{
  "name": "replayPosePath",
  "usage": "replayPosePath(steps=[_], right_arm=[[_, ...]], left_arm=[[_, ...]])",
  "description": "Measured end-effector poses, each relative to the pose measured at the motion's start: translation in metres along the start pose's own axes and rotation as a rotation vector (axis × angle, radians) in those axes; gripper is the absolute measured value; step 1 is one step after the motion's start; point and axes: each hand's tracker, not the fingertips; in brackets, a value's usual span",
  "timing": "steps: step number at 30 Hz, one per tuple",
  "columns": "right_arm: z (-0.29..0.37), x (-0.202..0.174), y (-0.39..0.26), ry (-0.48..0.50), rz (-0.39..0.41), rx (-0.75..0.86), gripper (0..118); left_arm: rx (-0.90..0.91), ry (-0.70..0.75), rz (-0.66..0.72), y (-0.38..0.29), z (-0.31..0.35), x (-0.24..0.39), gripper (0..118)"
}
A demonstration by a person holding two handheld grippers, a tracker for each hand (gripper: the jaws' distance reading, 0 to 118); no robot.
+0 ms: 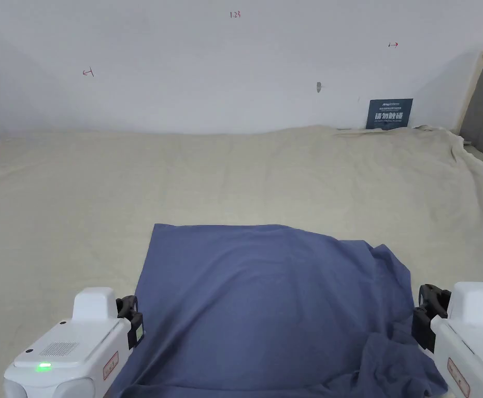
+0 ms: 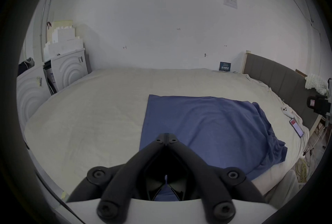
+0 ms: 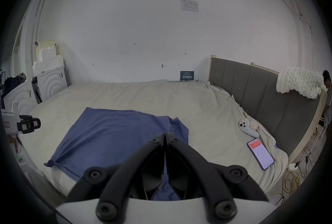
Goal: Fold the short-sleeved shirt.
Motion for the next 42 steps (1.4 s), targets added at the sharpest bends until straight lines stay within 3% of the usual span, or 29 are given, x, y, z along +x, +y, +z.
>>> replayPosePath(steps=[9,17,19,22,23,25,31,32,34,37,38,42], right_arm=[[0.001,-0.001,-0.002,0.009,-0.001,-0.007,1],[-0.003,0.001,-0.005,0.021,-0.003,-0.034,1],[-0.005,0.001,-0.007,0.023,-0.006,-0.041,1],[-0.008,0.0,-0.01,0.029,-0.011,-0.056,1],[-0.009,0.0,-0.011,0.029,-0.01,-0.061,1],[-0.01,-0.001,-0.013,0.031,-0.007,-0.071,1],[-0.013,-0.001,-0.02,0.036,-0.018,-0.102,1],[-0.013,-0.001,-0.021,0.037,-0.016,-0.107,1],[-0.013,0.0,-0.023,0.036,-0.013,-0.116,1],[-0.013,0.003,-0.028,0.033,-0.024,-0.13,1],[-0.013,0.004,-0.029,0.031,-0.027,-0.135,1],[-0.021,0.015,-0.044,0.018,-0.044,-0.216,1]], left_arm=[[-0.082,-0.001,0.009,-0.004,-0.004,-0.003,0],[-0.393,0.006,0.049,-0.022,-0.035,-0.027,1],[-0.452,0.014,0.076,-0.031,-0.043,-0.034,14],[-0.491,0.026,0.073,-0.045,-0.05,-0.04,71],[-0.494,0.032,0.065,-0.05,-0.051,-0.041,83],[-0.503,0.053,0.05,-0.06,-0.054,-0.043,89],[-0.557,0.098,0.033,-0.09,-0.066,-0.052,87],[-0.559,0.1,0.035,-0.094,-0.068,-0.053,79],[-0.558,0.091,0.031,-0.097,-0.069,-0.052,45],[-0.546,0.041,0.045,-0.094,-0.067,-0.045,11],[-0.533,0.033,0.024,-0.093,-0.066,-0.041,5],[-0.508,0.01,0.028,-0.085,-0.064,-0.037,4]])
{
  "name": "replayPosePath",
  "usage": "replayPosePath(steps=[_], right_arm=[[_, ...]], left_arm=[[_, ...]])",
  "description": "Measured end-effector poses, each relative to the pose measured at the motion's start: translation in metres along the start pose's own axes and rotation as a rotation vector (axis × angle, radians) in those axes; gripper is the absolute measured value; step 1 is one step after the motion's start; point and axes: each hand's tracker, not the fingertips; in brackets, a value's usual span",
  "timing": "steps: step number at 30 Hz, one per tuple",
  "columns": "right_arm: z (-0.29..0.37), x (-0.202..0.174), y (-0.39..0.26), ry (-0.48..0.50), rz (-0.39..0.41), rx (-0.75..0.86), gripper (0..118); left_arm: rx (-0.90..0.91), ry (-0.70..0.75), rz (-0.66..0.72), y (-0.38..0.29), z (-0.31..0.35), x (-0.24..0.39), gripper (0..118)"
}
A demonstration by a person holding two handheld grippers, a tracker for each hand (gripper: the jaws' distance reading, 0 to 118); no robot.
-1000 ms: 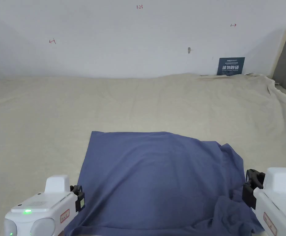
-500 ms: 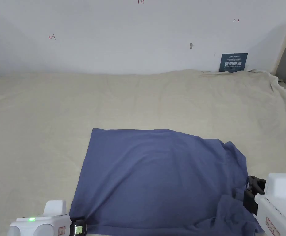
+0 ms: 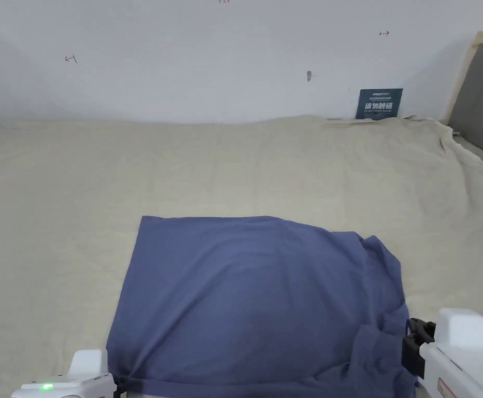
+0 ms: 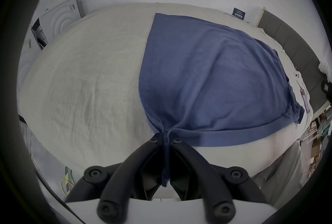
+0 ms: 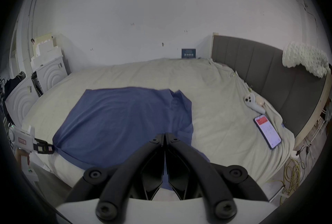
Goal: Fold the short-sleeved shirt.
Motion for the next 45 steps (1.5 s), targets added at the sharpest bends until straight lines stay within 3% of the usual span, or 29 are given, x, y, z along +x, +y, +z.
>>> replayPosePath(steps=[2,4,6,8,16,18,20,23,36,45], right_arm=[[-0.011,0.007,-0.011,-0.016,-0.018,-0.058,3],[-0.023,0.014,-0.023,-0.012,-0.043,-0.145,20],[-0.036,0.019,-0.035,-0.004,-0.075,-0.215,67],[-0.046,0.022,-0.049,-0.013,-0.091,-0.23,96],[-0.078,0.021,-0.088,-0.029,-0.107,-0.35,94],[-0.079,0.019,-0.09,-0.02,-0.096,-0.346,71],[-0.074,0.011,-0.087,-0.012,-0.085,-0.351,29],[-0.076,0.012,-0.089,0.018,-0.076,-0.346,10],[-0.047,0.009,-0.017,0.046,0.019,-0.155,10],[-0.107,0.0,0.055,0.05,0.072,-0.139,10]], left_arm=[[0.017,-0.004,0.002,0.003,0.005,-0.001,3],[0.034,-0.02,0.013,0.006,0.011,-0.003,3],[0.048,-0.03,0.024,0.009,0.019,-0.003,3],[0.056,-0.035,0.03,0.012,0.023,-0.004,3],[0.068,-0.041,0.026,0.013,0.027,-0.003,3],[0.066,-0.042,0.027,0.013,0.025,-0.002,3],[0.063,-0.041,0.026,0.013,0.025,-0.002,3],[0.06,-0.04,0.027,0.013,0.022,-0.003,3],[0.143,-0.062,0.097,0.051,0.031,-0.008,3],[0.187,-0.02,0.017,0.13,0.002,0.001,3]])
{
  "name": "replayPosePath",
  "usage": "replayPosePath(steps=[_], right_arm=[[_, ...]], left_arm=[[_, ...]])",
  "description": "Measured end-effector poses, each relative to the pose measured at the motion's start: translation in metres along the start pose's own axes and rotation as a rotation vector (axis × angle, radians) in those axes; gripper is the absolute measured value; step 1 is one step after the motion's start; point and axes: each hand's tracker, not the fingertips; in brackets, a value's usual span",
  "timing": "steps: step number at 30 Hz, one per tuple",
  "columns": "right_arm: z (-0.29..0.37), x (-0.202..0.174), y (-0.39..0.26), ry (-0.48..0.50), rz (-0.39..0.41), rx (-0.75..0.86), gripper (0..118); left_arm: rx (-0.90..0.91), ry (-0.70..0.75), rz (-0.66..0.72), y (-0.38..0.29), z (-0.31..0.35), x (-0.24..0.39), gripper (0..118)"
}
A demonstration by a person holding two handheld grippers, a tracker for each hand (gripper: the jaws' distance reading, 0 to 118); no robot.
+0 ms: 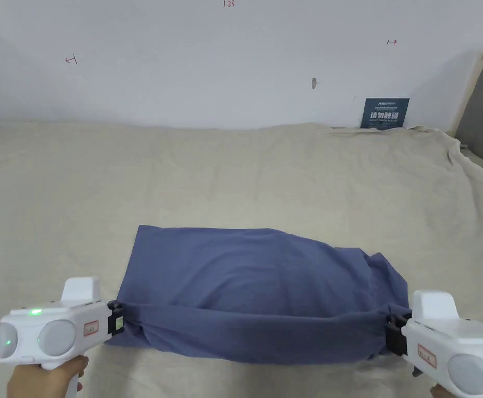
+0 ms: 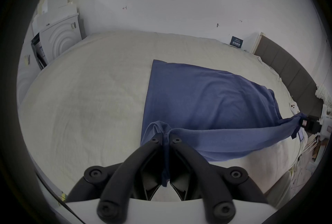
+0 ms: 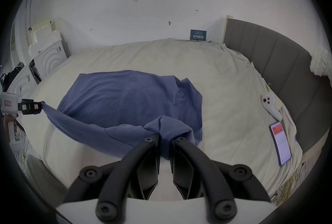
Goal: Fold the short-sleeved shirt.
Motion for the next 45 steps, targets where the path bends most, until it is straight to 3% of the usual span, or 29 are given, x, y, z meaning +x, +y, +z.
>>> replayPosePath(steps=[13,20,22,24,26,28,33,37,40,42,43,44,45], right_arm=[[-0.128,-0.004,0.028,-0.043,0.035,-0.216,10],[-0.126,-0.018,0.019,-0.056,-0.022,-0.25,10],[-0.121,-0.015,0.021,-0.056,-0.021,-0.236,15],[-0.109,-0.014,0.025,-0.053,-0.038,-0.189,41],[-0.095,-0.012,0.028,-0.042,-0.054,-0.155,77],[-0.075,-0.012,0.033,-0.028,-0.064,-0.091,84],[-0.02,-0.005,0.04,-0.016,-0.063,0.04,84],[0.025,-0.002,0.038,-0.02,-0.061,0.14,84],[0.052,0.0,0.031,-0.031,-0.065,0.2,84],[0.07,-0.001,0.022,-0.038,-0.083,0.232,78],[0.078,-0.001,0.018,-0.038,-0.085,0.243,69],[0.084,-0.002,0.013,-0.041,-0.084,0.258,53],[0.09,-0.003,0.009,-0.053,-0.079,0.272,47]], left_arm=[[-0.175,0.086,-0.145,0.029,-0.12,0.011,3],[-0.21,0.111,-0.151,0.025,-0.129,0.016,6],[-0.214,0.093,-0.14,0.029,-0.124,0.016,20],[-0.219,0.094,-0.122,0.033,-0.116,0.016,54],[-0.201,0.094,-0.09,0.037,-0.106,0.015,92],[-0.144,0.071,-0.051,0.041,-0.09,0.015,102],[-0.022,0.028,-0.022,0.046,-0.039,0.017,104],[0.086,0.01,-0.012,0.037,0.004,0.02,111],[0.118,-0.004,-0.024,0.025,0.028,0.022,108],[0.172,-0.003,-0.008,0.013,0.044,0.023,87],[0.204,-0.013,-0.004,0.007,0.052,0.022,72],[0.218,-0.021,-0.006,0.001,0.057,0.023,59],[0.229,-0.015,-0.006,-0.006,0.062,0.024,51]])
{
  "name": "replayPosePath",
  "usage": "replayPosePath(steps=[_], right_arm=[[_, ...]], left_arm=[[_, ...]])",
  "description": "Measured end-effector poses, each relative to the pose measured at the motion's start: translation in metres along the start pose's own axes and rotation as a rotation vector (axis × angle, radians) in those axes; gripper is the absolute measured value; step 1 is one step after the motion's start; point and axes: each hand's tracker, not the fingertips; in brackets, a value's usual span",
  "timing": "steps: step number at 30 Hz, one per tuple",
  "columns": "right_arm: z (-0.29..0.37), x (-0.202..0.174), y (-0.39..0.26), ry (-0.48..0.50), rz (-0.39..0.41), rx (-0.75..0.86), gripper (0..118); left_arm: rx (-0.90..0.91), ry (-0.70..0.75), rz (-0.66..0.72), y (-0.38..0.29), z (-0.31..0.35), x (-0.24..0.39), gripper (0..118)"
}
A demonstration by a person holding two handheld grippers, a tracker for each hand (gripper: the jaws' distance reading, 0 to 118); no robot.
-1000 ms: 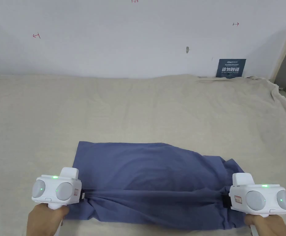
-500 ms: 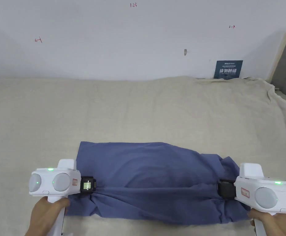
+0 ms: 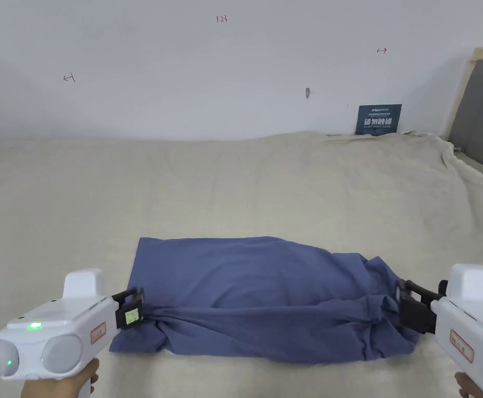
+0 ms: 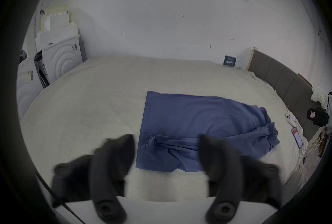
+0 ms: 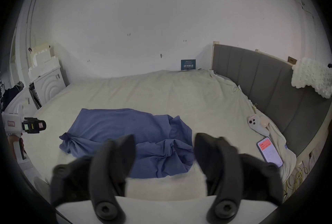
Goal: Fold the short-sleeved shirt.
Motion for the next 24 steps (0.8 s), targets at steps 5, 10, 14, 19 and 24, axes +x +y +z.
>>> replayPosePath(steps=[5,10,14,19,24], right_arm=[[0.021,0.003,-0.016,-0.014,0.004,0.038,1],[0.021,0.003,-0.019,-0.015,0.026,0.029,1],[0.015,0.004,-0.016,-0.013,0.028,0.029,1],[0.003,0.002,-0.012,-0.008,0.033,0.021,1],[-0.008,-0.001,-0.01,0.002,0.03,0.008,1]], left_arm=[[0.033,0.002,-0.021,-0.022,0.021,0.005,0],[0.022,0.012,-0.004,-0.028,0.02,0.003,0],[-0.012,0.011,0.003,-0.023,0.008,-0.001,0],[-0.137,0.016,0.003,-0.006,-0.03,-0.011,0],[-0.326,-0.009,0.042,0.003,-0.081,-0.028,18]])
